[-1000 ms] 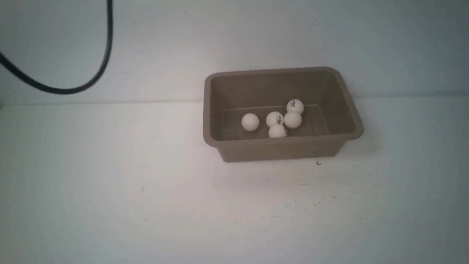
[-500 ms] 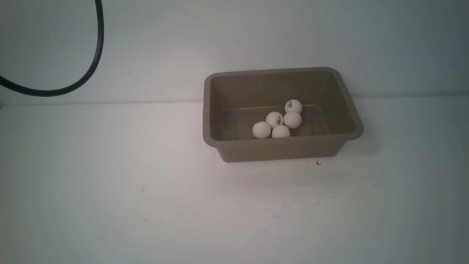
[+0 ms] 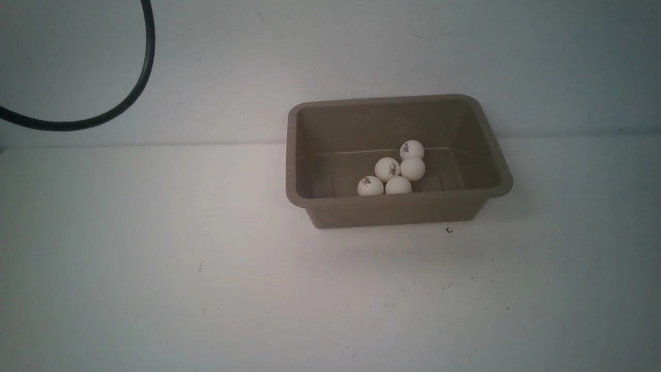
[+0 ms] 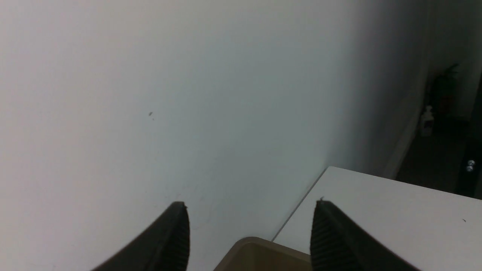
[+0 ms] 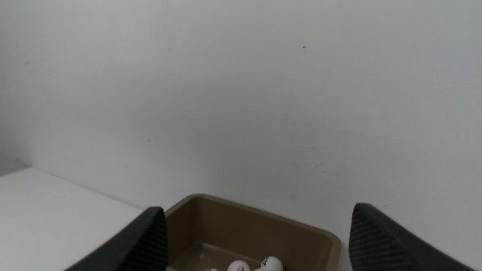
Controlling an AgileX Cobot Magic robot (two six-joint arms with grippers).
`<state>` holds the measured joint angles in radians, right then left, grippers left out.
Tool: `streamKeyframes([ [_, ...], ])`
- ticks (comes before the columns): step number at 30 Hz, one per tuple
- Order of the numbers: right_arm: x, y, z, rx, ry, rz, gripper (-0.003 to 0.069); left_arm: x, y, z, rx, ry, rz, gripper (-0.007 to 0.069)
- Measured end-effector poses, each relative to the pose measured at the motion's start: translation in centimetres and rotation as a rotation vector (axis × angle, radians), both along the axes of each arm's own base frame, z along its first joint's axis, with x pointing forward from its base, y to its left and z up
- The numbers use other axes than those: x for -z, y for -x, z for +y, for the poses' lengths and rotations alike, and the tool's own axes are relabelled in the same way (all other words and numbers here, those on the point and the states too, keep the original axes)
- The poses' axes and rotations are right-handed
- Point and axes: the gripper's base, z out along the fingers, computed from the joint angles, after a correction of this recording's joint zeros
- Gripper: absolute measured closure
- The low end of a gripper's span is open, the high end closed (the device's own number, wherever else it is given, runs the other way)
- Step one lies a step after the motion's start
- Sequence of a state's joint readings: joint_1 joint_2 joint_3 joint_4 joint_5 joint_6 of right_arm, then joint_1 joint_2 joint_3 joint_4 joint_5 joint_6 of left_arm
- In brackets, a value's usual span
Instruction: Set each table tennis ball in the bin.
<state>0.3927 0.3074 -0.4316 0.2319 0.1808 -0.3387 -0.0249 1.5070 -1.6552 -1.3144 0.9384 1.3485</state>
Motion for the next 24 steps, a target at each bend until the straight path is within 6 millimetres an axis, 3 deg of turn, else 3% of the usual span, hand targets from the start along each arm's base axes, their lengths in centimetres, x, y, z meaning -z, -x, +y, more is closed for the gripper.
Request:
streamKeyframes([
  [7, 1.7, -0.6, -0.4, 0.06, -0.11, -0.131, 0.0069, 0.1, 0.1, 0.0, 0.017, -0.004, 0.005, 0.023],
  [20, 3.9, -1.0, -0.2, 0.053, -0.075, -0.045, 0.0069, 0.0, 0.3, -0.1, 0.037, -0.013, -0.012, 0.023],
  [24, 6.3, -1.2, -0.2, 0.06, -0.049, 0.012, 0.0069, 0.0, 0.4, -0.3, 0.059, 0.004, -0.001, 0.023],
])
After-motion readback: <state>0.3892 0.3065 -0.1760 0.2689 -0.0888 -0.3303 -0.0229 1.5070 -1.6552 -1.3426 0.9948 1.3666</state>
